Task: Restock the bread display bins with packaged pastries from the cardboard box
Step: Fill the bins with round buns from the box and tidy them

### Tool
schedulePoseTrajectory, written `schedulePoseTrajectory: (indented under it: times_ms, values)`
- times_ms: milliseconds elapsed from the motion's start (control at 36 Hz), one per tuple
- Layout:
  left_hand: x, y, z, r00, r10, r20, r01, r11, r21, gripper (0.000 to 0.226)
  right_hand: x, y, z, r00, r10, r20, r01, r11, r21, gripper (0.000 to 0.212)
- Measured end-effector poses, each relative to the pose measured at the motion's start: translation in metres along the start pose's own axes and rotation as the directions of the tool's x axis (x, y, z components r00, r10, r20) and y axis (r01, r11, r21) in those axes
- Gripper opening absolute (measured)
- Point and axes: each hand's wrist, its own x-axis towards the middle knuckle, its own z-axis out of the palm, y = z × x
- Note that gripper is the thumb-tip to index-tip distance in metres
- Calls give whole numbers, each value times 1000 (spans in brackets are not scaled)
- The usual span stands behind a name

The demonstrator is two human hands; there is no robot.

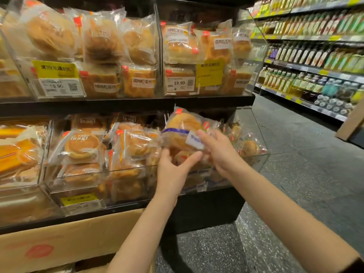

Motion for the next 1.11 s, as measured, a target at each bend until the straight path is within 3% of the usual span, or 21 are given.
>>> schedulePoseTrajectory:
  times_ms: [56,111,167,333,389,444,556,639,722,806,917,1111]
  values:
    - [0,0,-3,992,114,58,-125,952,278,58,10,-6,-15,994,64,-90,-60,997,48,41]
    - [4,-4,-9,965,235,113,-258,804,536,59,19,-12,-33,979,125,-163,-115,991,67,46]
    - [12,-8,-13,937,295,186,-339,643,687,56,27,-18,-50,967,170,-192,-165,985,45,38]
    - [51,-25,-7,873,350,339,-426,209,880,46,65,-31,-81,951,134,-280,-206,947,-247,43]
    - [61,-33,-6,880,298,370,-404,60,913,56,81,-32,-84,948,67,-310,-185,911,-369,44]
    - [66,-40,-5,891,260,372,-379,-24,925,65,97,-27,-83,941,7,-338,-178,860,-478,44]
    - [68,-44,-3,891,274,361,-369,-22,929,67,118,-14,-73,920,-70,-386,-204,755,-624,44]
    - [70,-46,-4,891,284,354,-367,-9,930,62,108,-7,-67,853,-375,-363,-92,578,-811,51]
    - [73,-51,-4,883,310,352,-365,-16,931,56,90,10,-63,838,-511,-192,60,435,-898,40]
    - [75,-55,-4,872,341,351,-366,-22,930,55,83,32,-59,912,-404,72,190,260,-947,44]
    - [75,-57,-3,870,347,351,-363,-32,931,57,93,37,-59,960,-239,147,220,316,-923,54]
    - [78,-59,-5,873,334,354,-365,-33,931,59,127,30,-60,982,-132,137,186,501,-845,54]
